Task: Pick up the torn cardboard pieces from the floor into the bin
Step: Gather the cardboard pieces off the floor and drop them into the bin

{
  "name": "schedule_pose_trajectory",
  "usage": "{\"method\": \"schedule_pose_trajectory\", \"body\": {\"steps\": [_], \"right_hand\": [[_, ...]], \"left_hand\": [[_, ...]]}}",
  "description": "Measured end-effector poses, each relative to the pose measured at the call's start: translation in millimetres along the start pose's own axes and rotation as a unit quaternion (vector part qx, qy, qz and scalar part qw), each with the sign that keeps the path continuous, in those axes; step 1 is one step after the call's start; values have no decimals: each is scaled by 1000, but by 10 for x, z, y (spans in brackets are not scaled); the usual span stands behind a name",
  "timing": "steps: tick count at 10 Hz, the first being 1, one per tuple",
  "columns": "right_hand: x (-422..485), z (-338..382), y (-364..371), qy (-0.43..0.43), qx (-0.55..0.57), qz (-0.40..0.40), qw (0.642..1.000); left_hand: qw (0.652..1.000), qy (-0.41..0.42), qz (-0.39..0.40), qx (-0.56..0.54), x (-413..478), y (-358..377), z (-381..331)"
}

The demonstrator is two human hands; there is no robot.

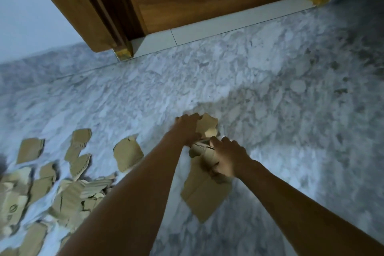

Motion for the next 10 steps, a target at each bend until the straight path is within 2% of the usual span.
{"method": "schedule_pose_trajectory", "body": {"steps": [1,2,3,4,5,6,8,9,10], "right_hand": [[-11,11,28,4,99,12,995],[-45,-45,76,27,143,16,989],[-146,-51,120,24,117,35,992],[-284,-45,96,8,142,79,987],[-457,3,-108,-22,159,100,982],[-616,215,-417,-80,135,101,982],[-985,974,-671,-133,91,143,977],[-723,1367,-421,-157,110,145,971],[-544,1672,-36,-136,115,152,972]], "left_hand": [[996,-17,-11,-81,-69,27,-71],[985,-34,-23,-170,-231,68,-108],[966,-73,-85,-234,-515,20,-2],[953,-132,-135,-239,-913,-143,153],[931,-186,-181,-255,-1393,-376,338],[926,-224,-204,-225,-1924,-599,502],[907,-296,-204,-222,-2603,-834,1097],[917,-300,-178,-195,-2508,-762,1458],[944,-259,-114,-169,-2173,-570,1719]]}}
Point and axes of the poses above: each hand's wrist, its own x-axis towards the middle knuckle, its own y-axis out of the palm, z = x × y, the point moved 7 cm from there along x, towards the middle knuckle, and after that the axes turned 10 degrees about y, right-handed, at the moved point
